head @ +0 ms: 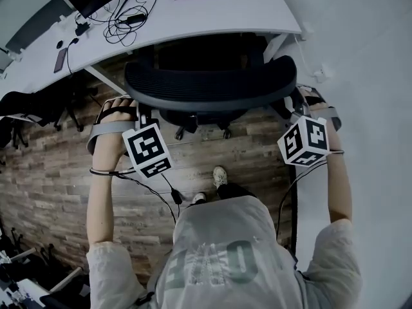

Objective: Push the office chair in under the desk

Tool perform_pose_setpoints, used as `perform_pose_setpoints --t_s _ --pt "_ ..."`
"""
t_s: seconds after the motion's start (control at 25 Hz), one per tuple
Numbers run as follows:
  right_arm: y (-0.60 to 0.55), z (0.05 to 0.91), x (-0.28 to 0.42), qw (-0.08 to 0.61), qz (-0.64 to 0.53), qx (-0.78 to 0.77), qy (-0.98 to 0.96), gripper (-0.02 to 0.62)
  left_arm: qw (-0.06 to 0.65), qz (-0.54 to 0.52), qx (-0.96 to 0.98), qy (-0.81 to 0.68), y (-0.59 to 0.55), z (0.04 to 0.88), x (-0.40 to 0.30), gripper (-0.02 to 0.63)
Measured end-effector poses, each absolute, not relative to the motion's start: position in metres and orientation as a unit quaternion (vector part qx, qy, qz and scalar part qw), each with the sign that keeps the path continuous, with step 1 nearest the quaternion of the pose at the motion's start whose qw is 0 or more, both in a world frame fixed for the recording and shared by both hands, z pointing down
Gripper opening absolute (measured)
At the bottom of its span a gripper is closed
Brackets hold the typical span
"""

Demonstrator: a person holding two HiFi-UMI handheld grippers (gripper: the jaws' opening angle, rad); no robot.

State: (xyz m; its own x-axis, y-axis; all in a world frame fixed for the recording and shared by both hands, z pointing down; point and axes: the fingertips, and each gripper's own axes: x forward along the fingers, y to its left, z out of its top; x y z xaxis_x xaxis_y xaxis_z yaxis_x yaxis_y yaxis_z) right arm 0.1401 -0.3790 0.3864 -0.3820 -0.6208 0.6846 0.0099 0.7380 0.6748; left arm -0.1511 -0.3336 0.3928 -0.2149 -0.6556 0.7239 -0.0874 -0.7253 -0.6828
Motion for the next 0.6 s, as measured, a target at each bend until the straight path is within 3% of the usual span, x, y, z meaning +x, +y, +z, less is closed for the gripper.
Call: perform_pose_setpoints --t_s 0.6 --pt "-0.479 0.387 0.112 0.499 -0.318 0.187 -0.784 0.169 0.173 -0.728 -0.581 0.321 -0.441 0.395 -0.181 0.160"
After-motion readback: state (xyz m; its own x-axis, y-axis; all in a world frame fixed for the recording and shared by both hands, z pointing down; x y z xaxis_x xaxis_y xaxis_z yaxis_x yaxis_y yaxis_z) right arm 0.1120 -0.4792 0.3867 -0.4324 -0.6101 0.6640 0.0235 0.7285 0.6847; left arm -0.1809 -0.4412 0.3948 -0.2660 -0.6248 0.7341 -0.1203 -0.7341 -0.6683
